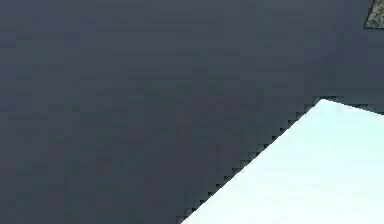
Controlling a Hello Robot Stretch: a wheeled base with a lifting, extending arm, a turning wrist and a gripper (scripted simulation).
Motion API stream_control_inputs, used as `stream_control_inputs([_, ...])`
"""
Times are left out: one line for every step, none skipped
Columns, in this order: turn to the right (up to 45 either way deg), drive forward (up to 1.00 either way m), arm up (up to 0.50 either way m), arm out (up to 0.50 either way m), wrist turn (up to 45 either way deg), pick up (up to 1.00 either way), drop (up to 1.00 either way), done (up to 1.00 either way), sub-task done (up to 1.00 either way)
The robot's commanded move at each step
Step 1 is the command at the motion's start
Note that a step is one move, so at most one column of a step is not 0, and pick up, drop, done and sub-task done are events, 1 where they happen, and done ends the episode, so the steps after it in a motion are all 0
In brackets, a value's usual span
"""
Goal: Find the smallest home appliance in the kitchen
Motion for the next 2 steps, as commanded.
stream_control_inputs([-45.0,0.0,0.0,0.0,0.0,0.0,0.0,0.0,0.0])
stream_control_inputs([-45.0,0.0,0.0,0.0,0.0,0.0,0.0,0.0,0.0])
